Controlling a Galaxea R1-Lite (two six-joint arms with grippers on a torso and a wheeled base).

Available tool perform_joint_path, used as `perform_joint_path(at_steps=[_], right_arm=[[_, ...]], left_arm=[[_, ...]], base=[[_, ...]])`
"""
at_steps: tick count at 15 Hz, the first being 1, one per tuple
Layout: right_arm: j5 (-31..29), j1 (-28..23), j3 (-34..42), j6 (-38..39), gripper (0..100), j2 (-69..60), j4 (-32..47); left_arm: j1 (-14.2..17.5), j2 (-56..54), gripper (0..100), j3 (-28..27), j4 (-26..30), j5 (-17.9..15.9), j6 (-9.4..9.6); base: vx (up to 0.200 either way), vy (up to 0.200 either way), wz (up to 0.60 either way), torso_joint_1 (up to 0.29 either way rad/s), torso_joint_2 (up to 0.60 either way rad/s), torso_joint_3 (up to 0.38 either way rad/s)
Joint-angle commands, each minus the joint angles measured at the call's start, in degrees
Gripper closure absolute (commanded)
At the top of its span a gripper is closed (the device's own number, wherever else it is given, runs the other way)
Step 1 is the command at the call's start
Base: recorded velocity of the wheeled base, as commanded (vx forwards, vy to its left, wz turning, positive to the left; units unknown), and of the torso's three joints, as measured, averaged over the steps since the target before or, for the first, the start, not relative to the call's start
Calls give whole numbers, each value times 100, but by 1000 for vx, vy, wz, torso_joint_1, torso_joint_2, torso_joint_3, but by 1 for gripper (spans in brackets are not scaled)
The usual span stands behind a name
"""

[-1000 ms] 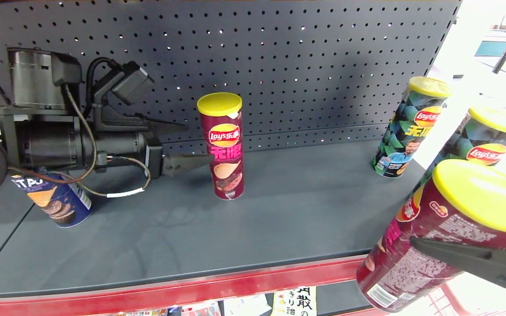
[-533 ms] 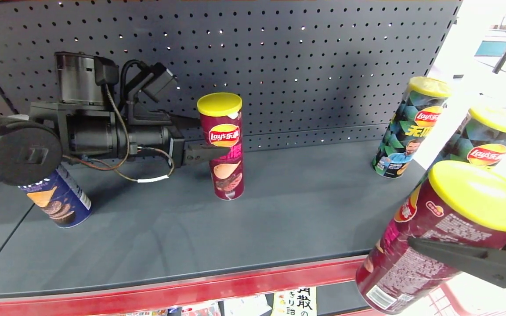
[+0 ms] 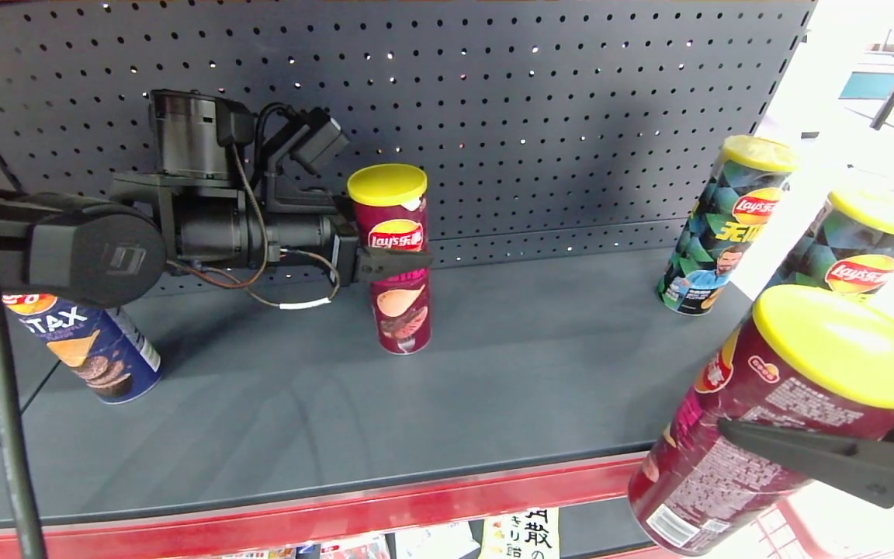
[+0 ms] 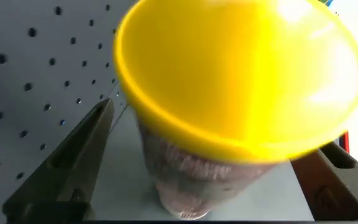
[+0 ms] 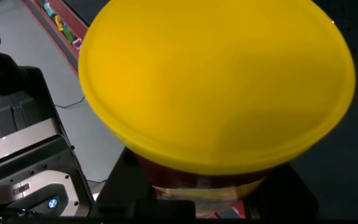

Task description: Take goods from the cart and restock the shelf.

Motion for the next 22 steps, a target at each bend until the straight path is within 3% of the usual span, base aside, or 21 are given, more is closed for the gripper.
perform_joint_path(at_steps=[1,5,9,11,14,22], right_arm=[[1,-7,-12,-2,100,30,-4],[-8,-7,6,-2,100,56,-4],[-8,2,-73,-11,100,100,-4],[1,2,-214,-2,100,205,-4],[1,2,-363,-11,100,346,-4],[9,143,-495,-2,100,399,-4]], left_arm=[[-13,20,100,1,-4,6,3],[-48,-103,100,71,-4,-55,-32],[-83,-534,100,493,14,-152,-41],[-250,-1193,100,1240,23,-416,-59],[-479,-1641,100,1811,14,-539,-67],[-523,-1677,100,2119,-12,-644,-32]], base=[[0,0,0,0,0,0],[0,0,0,0,0,0],[0,0,0,0,0,0],[0,0,0,0,0,0],[0,0,0,0,0,0],[0,0,0,0,0,0]])
